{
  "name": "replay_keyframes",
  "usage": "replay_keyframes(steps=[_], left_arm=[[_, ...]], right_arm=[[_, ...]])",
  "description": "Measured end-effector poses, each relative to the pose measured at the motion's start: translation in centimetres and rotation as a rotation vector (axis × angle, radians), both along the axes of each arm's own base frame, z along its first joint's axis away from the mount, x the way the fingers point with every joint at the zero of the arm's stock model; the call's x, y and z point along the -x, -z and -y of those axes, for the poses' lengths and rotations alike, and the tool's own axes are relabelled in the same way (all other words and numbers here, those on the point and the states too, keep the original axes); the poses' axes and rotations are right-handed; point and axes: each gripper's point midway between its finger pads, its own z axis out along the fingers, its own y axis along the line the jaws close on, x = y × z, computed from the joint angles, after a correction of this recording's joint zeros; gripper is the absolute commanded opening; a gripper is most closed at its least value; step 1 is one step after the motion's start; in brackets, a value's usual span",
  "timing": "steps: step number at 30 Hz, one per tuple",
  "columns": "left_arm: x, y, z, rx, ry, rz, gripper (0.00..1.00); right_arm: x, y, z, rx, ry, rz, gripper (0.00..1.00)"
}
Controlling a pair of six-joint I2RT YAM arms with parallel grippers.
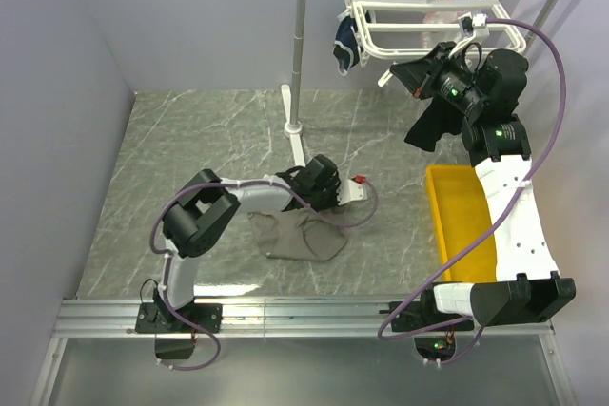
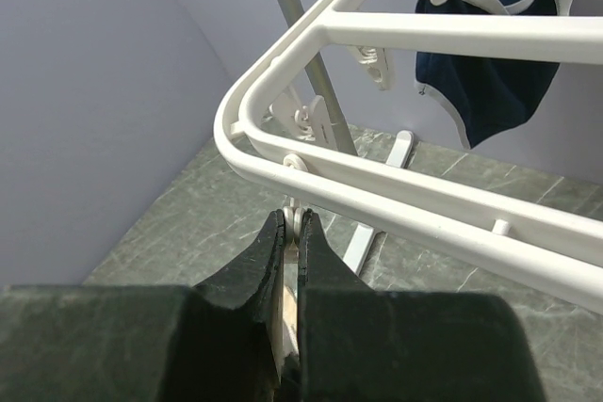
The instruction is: Clip the underwear to the hanger
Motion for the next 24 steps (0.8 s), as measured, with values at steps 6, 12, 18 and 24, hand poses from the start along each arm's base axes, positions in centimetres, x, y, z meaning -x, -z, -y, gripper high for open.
replay_keyframes(steps=[6,12,18,24], left_arm=[[0.2,-2.3,-3.3,0.000,-0.026,0.150,0.00],[-1.4,-10.7,-3.0,0.144,-0.026,0.410,0.00],[-1.2,-17.1,-2.9,0.223,0.020,0.680,0.00],[-1.9,-21.0,-2.7,0.192,0.053,0.962,0.00]], right_arm=[[0.0,0.5,0.0,0.000,0.001,-0.010,0.00],[0.1,0.8,0.0,0.000,0.001,-0.019,0.00],[0.2,0.9,0.0,0.001,0.001,-0.022,0.00],[0.3,1.4,0.0,0.001,0.001,-0.031,0.00]])
